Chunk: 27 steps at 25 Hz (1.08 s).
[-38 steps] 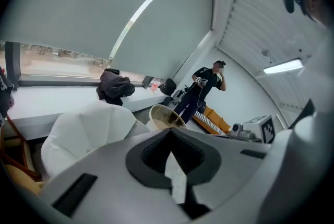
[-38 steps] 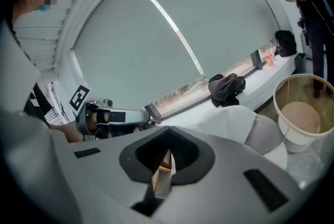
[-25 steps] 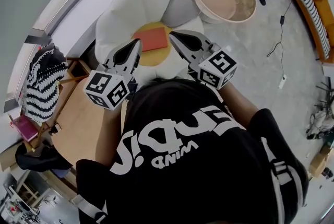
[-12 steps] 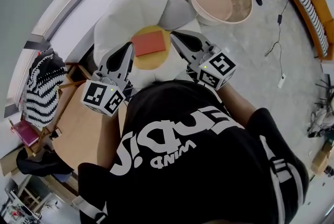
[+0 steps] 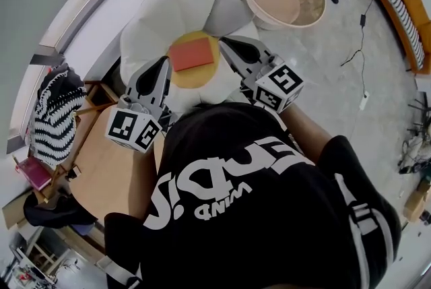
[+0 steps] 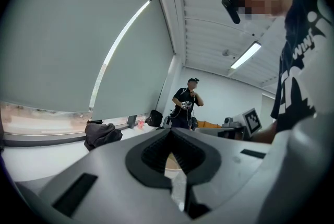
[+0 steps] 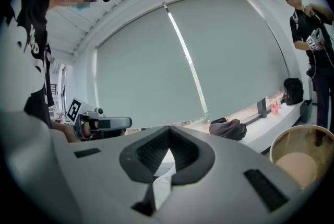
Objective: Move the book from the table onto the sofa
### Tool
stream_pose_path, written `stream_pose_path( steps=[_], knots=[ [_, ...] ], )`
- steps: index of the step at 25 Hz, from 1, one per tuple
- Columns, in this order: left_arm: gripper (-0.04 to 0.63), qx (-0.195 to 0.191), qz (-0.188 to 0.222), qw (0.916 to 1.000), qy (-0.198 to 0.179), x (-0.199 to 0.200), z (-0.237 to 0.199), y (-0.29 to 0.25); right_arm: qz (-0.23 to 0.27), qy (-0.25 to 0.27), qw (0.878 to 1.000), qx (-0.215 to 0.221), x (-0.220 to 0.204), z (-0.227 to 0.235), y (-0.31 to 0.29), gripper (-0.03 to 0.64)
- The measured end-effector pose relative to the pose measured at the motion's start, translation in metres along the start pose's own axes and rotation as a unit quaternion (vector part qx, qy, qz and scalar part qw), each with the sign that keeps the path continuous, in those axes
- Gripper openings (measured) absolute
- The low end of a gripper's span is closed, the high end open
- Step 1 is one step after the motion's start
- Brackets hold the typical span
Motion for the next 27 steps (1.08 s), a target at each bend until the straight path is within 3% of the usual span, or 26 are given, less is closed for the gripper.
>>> stream_pose_path(
  steps=[27],
  knots=[
    [0.008, 0.014, -0.002, 0.9996, 0.024, -0.015, 0.002, 0.005, -0.013, 0.029, 0.999, 0.019, -0.004, 0.003, -0.004, 0.002]
  ],
)
Point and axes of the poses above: the fingertips, and each gripper's own axes: y backward along the fingers, z to its right, x out of its top, the point moved 6 cm from there along y, backward along the fingers
